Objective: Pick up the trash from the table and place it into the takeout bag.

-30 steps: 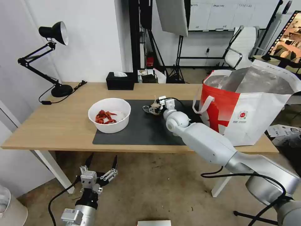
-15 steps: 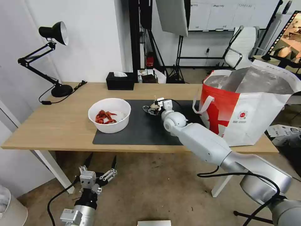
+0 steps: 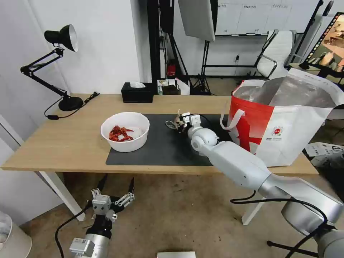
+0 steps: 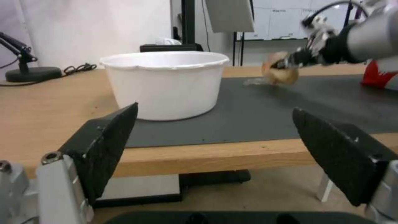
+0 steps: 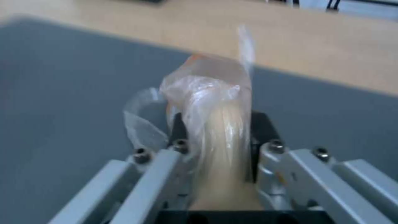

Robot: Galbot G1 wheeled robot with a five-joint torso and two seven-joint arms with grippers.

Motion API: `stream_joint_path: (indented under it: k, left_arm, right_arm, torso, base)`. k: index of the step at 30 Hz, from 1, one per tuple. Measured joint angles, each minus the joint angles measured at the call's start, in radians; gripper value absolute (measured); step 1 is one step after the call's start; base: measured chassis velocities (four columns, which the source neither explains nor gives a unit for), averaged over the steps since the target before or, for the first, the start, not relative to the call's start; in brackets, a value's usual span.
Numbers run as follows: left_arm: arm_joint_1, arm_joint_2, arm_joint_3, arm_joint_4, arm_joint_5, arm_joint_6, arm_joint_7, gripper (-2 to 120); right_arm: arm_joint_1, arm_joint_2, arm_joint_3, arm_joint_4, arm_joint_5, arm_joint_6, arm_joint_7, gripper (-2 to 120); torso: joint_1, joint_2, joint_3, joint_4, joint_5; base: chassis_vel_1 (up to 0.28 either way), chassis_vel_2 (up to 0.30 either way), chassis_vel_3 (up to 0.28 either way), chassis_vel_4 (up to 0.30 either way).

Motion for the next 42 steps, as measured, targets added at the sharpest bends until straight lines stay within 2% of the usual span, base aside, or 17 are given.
stream_joint_path:
  k: [1,2,5,6,9,10,12,15,19,20,21,25,26,32,33,36,42]
  left_arm:
    - [0.001,0.002,0.000,-0.004,0.000,0.000,-0.001,100]
    - [0.001,0.002,0.000,-0.004,0.000,0.000,-0.001,100]
    - [0.003,0.004,0.001,-0.014,0.000,0.000,-0.001,100]
    - [0.003,0.004,0.001,-0.014,0.000,0.000,-0.001,100]
    - [0.008,0.002,0.004,-0.022,0.000,-0.001,-0.001,100]
    - [0.008,0.002,0.004,-0.022,0.000,-0.001,-0.001,100]
    - [0.010,0.002,0.005,-0.023,0.001,-0.003,-0.001,100]
    - [0.009,0.000,0.007,-0.023,0.002,-0.004,-0.001,100]
    - [0.010,-0.004,0.010,-0.024,0.006,-0.006,-0.002,100]
    - [0.012,-0.006,0.012,-0.026,0.010,-0.007,-0.001,100]
    - [0.012,-0.006,0.012,-0.026,0.010,-0.007,-0.001,100]
    - [0.022,-0.011,0.010,-0.035,0.015,-0.013,-0.001,100]
    - [0.022,-0.011,0.010,-0.035,0.015,-0.013,-0.001,100]
    - [0.023,-0.009,0.015,-0.035,0.018,-0.015,-0.001,100]
    - [0.023,-0.009,0.015,-0.035,0.018,-0.015,-0.001,100]
    - [0.021,-0.006,0.020,-0.033,0.019,-0.015,-0.001,100]
    - [0.019,-0.001,0.021,-0.033,0.020,-0.015,-0.001,100]
  right_arm:
    - [-0.014,-0.026,0.016,0.062,0.004,0.007,0.020,9]
    - [-0.014,-0.026,0.016,0.062,0.004,0.007,0.020,9]
    - [-0.059,-0.128,0.076,0.254,0.003,0.029,0.065,5]
    - [-0.059,-0.128,0.076,0.254,0.003,0.029,0.065,5]
    - [-0.100,-0.246,0.160,0.428,-0.015,0.039,0.080,5]
    - [-0.100,-0.246,0.160,0.428,-0.015,0.039,0.080,5]
    - [-0.117,-0.330,0.213,0.532,-0.047,0.056,0.077,5]
    - [-0.122,-0.410,0.263,0.620,-0.080,0.070,0.074,5]
    - [-0.122,-0.472,0.303,0.674,-0.155,0.077,0.086,4]
    - [-0.123,-0.506,0.326,0.701,-0.199,0.070,0.122,4]
    - [-0.123,-0.506,0.326,0.701,-0.199,0.070,0.122,4]
    - [-0.143,-0.548,0.381,0.743,-0.150,-0.005,0.325,4]
    - [-0.143,-0.548,0.381,0.743,-0.150,-0.005,0.325,4]
    - [-0.220,-0.577,0.498,0.745,0.064,-0.039,0.516,4]
    - [-0.220,-0.577,0.498,0.745,0.064,-0.039,0.516,4]
    - [-0.269,-0.582,0.554,0.762,0.206,-0.034,0.591,4]
    - [-0.303,-0.582,0.586,0.768,0.285,-0.028,0.615,4]
  torso:
    - [0.000,0.000,0.000,0.0000,0.0001]
    - [0.000,0.000,0.000,0.0000,0.0001]
    - [0.000,0.000,0.000,-0.0001,0.0002]
    - [0.000,0.000,0.000,-0.0001,0.0002]
    - [0.000,0.000,0.000,-0.0005,0.0003]
    - [0.000,0.000,0.000,-0.0005,0.0003]
    - [0.000,0.000,0.000,-0.0006,0.0003]
    - [0.000,0.000,0.000,-0.0004,0.0001]
    - [0.000,0.000,0.000,-0.0003,0.0001]
    - [0.000,0.000,0.000,-0.0004,0.0001]
    - [0.000,0.000,0.000,-0.0004,0.0001]
    - [0.000,0.000,0.000,0.0000,0.0001]
    - [0.000,0.000,0.000,0.0000,0.0001]
    - [0.000,0.000,0.000,-0.0003,0.0002]
    - [0.000,0.000,0.000,-0.0003,0.0002]
    - [0.000,0.000,0.000,-0.0003,0.0001]
    - [0.000,0.000,0.000,-0.0002,0.0000]
  base:
    - [0.000,0.000,0.000,0.000]
    - [0.000,0.000,0.000,0.000]
    - [0.000,0.000,0.000,0.000]
    - [0.000,0.000,0.000,0.000]
    - [0.000,0.000,0.000,0.000]
    - [0.000,0.000,0.000,0.000]
    - [0.000,0.000,0.000,0.000]
    - [0.000,0.000,0.000,0.000]
    - [0.000,0.000,0.000,0.000]
    - [0.000,0.000,0.000,0.000]
    - [0.000,0.000,0.000,0.000]
    - [0.000,0.000,0.000,0.000]
    - [0.000,0.000,0.000,0.000]
    - [0.000,0.000,0.000,0.000]
    - [0.000,0.000,0.000,0.000]
    - [0.000,0.000,0.000,0.000]
    - [0.000,0.000,0.000,0.000]
